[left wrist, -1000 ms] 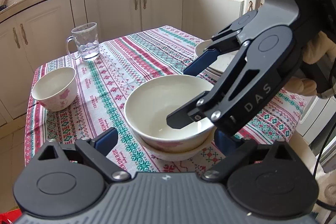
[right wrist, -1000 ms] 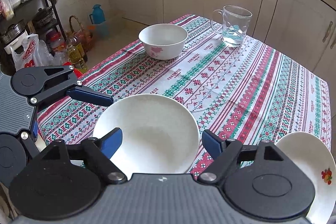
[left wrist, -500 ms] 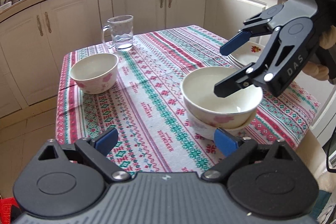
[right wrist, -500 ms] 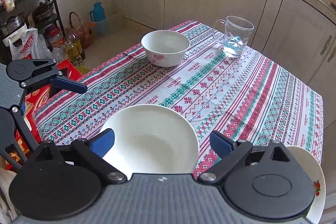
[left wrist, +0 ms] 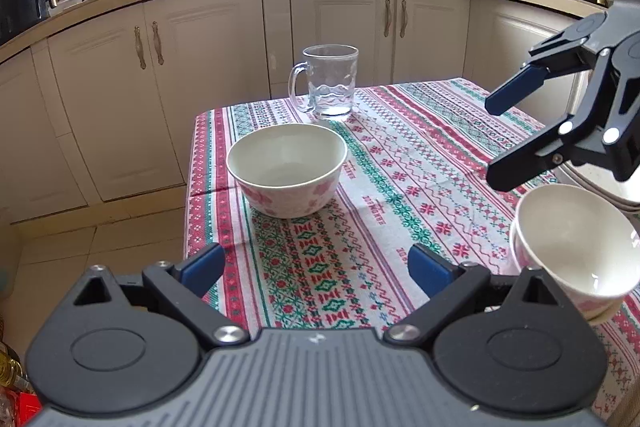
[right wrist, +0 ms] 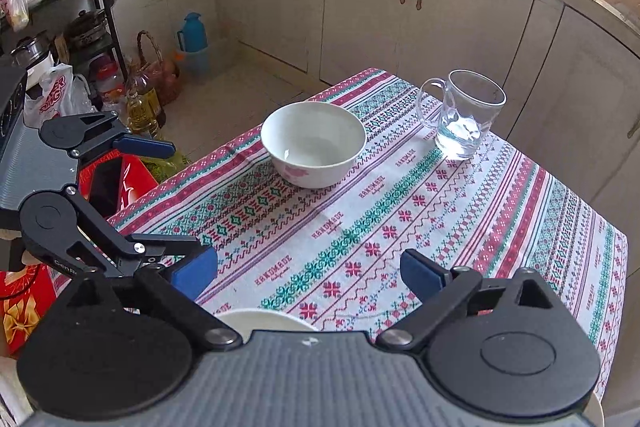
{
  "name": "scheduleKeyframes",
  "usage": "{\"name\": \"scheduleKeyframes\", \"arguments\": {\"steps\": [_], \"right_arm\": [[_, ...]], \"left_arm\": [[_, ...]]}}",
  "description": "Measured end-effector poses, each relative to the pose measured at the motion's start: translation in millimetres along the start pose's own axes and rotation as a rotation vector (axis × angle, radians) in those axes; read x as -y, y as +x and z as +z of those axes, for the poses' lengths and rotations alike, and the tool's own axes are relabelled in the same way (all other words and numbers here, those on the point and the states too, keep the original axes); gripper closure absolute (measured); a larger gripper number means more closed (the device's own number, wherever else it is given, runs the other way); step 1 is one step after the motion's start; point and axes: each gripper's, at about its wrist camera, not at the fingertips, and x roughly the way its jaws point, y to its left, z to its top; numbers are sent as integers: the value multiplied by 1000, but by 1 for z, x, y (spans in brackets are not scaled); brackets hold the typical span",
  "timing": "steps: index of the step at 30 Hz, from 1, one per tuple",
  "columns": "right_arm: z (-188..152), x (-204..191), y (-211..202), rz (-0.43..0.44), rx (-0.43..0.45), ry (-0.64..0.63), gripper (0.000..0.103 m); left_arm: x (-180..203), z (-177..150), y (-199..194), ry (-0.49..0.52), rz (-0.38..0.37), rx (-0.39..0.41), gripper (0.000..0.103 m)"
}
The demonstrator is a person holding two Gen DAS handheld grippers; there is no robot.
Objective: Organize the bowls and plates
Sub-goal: 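Open the right gripper and release the nested bowl, then reach the right gripper to the white bowl by the glass mug and grasp its rim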
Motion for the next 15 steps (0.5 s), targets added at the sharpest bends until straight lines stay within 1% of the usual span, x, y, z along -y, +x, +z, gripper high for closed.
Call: {"name": "scheduleKeyframes", "arguments": {"steps": [6,15], "right_arm": [[29,11,29,18,-33,21,3],[59,25,74,47,-92,39,4]], "left_arm": [[-12,6,28,-15,12,-3,5],[-20,17,55,9,28,27,5]]}}
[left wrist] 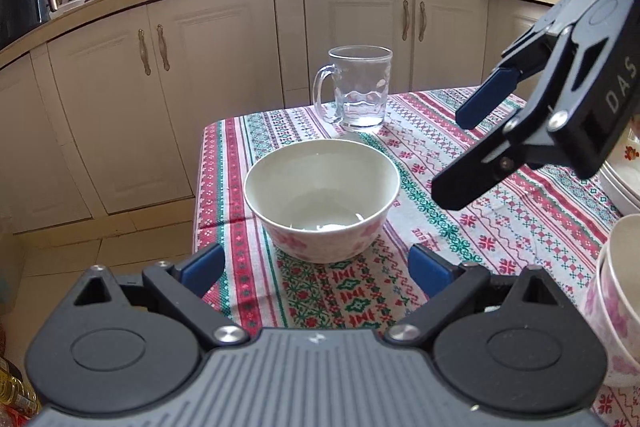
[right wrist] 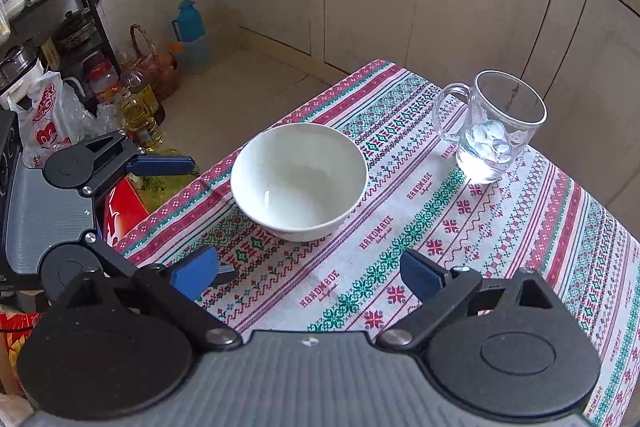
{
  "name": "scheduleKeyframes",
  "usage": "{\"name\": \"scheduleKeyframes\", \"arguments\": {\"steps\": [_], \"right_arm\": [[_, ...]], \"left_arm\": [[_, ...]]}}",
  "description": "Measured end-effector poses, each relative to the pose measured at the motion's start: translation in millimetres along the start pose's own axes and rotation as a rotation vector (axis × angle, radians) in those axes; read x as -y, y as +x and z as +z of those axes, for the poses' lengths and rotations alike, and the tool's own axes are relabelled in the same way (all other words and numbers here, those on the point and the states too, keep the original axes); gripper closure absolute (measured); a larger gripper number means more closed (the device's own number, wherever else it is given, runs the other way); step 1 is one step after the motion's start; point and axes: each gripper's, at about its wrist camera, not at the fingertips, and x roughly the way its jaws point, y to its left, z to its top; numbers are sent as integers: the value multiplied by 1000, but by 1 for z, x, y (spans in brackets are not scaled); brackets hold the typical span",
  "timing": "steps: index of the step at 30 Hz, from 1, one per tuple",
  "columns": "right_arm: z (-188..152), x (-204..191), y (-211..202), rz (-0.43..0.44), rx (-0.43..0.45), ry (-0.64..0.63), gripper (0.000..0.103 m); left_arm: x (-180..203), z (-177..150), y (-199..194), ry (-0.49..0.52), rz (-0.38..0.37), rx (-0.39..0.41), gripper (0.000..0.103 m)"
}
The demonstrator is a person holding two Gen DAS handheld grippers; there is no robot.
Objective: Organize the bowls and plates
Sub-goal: 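Reach the right gripper to the white bowl by the glass mug and grasp its rim, then lift the bowl with the right gripper and carry it toward the bowl stack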
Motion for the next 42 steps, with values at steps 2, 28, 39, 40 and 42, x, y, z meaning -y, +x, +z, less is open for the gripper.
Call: {"name": "scheduleKeyframes", "arguments": {"steps": [2,28,39,40,42], "right_arm": [[6,3,7,6,-8,2,4],[56,28,84,70,-110,79,27],[60,29,93,88,-108,89,34],[60,30,94,88,-110,91,35],[60,30,95,89,-109,92,35]], "left_arm": [[-3,2,5,0,-7,9,5],[-10,11,34,41,-95,36,8],[-12,11,37,61,-99,34,11],[-11,11,38,64,-99,34,11],[-11,11,39,70,-99,32,11]]}}
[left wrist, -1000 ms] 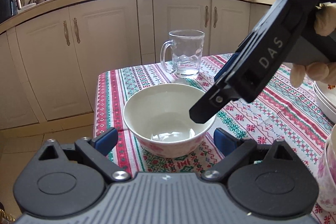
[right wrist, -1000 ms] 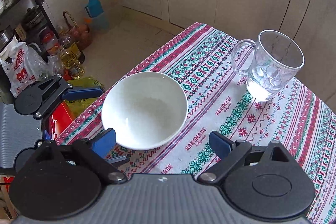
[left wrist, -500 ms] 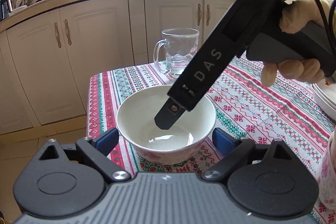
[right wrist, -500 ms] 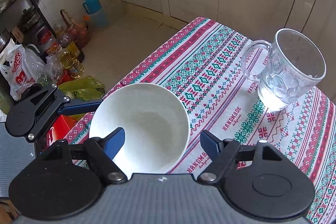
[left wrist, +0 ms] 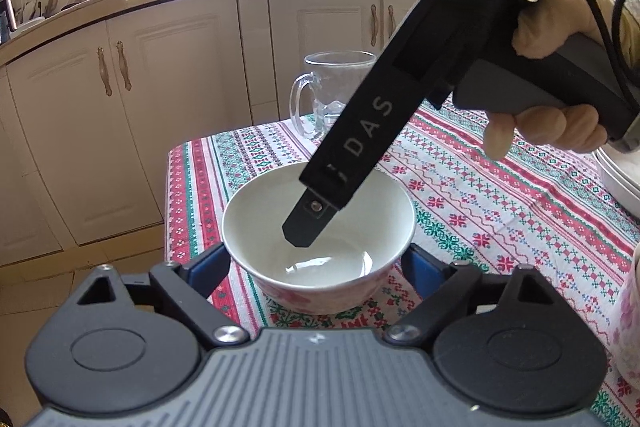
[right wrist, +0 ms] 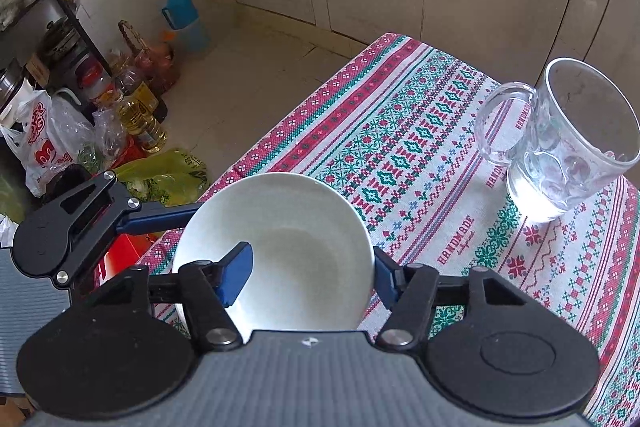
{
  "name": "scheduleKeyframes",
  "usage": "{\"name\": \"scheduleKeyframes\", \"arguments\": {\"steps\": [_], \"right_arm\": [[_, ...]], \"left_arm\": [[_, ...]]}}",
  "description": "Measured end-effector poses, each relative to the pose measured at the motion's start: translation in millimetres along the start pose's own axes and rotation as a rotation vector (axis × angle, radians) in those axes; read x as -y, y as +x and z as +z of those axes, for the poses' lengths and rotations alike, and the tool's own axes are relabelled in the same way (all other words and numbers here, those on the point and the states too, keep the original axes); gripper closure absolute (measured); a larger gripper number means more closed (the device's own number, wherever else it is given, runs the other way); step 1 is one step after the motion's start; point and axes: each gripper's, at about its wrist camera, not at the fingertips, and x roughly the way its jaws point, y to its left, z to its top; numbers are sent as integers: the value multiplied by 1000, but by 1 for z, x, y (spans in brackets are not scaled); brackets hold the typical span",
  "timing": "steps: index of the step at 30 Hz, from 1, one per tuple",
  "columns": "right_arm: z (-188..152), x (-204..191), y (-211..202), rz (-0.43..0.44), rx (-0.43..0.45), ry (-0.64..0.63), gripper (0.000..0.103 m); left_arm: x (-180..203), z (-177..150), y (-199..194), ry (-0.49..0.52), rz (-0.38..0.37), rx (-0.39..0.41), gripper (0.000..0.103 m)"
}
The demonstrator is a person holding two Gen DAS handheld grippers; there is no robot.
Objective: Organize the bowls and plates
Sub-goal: 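Lift the bowl with the right gripper and carry it toward the bowl stack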
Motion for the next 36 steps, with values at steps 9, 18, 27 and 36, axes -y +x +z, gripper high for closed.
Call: {"name": "scheduleKeyframes", "arguments": {"steps": [9,18,27,36], "right_arm": [[-1,-1,-2,-8,1,-1,36],[-8,-3,-10,-3,2,4,36],[-28,-13,-46,14,39,3,36],[-59,-21,-89,28,72,15,36]], "left_arm": [[0,1,1,-8,-2,-6,11],[6,5,-10,-11,-16,-15,11],[31,16,-41,6,-9,-17,11],[63,24,-79,20,-15,-2,11]]}}
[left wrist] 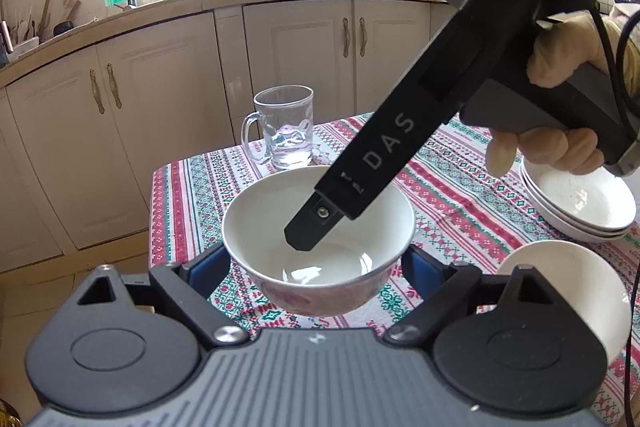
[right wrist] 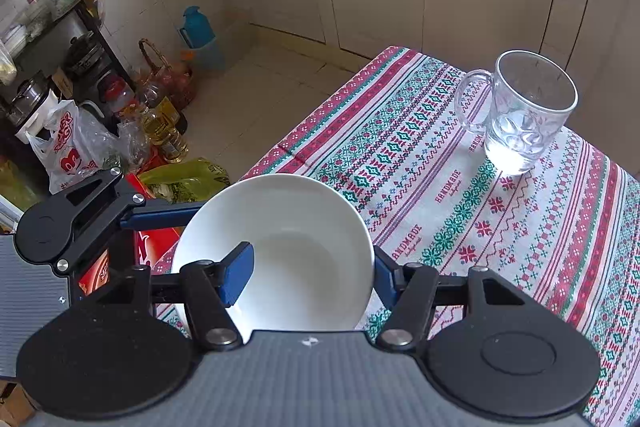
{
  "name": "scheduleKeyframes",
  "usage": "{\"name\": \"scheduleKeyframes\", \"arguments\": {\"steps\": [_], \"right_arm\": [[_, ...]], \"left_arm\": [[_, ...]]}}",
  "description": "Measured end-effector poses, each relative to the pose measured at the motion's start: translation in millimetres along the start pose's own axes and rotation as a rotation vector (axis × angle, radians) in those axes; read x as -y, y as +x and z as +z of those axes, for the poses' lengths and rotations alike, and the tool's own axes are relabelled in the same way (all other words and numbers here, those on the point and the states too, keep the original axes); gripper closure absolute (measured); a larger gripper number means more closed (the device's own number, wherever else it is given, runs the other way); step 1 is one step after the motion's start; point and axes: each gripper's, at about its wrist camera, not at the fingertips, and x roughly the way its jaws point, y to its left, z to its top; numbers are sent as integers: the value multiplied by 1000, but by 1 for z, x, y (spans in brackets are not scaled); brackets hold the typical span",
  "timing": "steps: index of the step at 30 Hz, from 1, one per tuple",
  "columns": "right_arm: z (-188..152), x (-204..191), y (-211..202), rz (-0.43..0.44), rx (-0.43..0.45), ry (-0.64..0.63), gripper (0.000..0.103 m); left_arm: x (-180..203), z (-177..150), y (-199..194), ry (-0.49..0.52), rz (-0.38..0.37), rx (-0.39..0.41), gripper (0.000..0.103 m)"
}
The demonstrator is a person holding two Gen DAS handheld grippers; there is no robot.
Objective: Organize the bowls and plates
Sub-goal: 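Lift the bowl with the right gripper and carry it toward the bowl stack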
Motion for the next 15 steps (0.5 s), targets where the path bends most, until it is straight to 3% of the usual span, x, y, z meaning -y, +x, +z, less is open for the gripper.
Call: {"name": "scheduleKeyframes", "arguments": {"steps": [15], "right_arm": [[-55,-19,-70,-28,57,-5,36]], "left_arm": [[54,6,-45,-17,-38,24,11]]}}
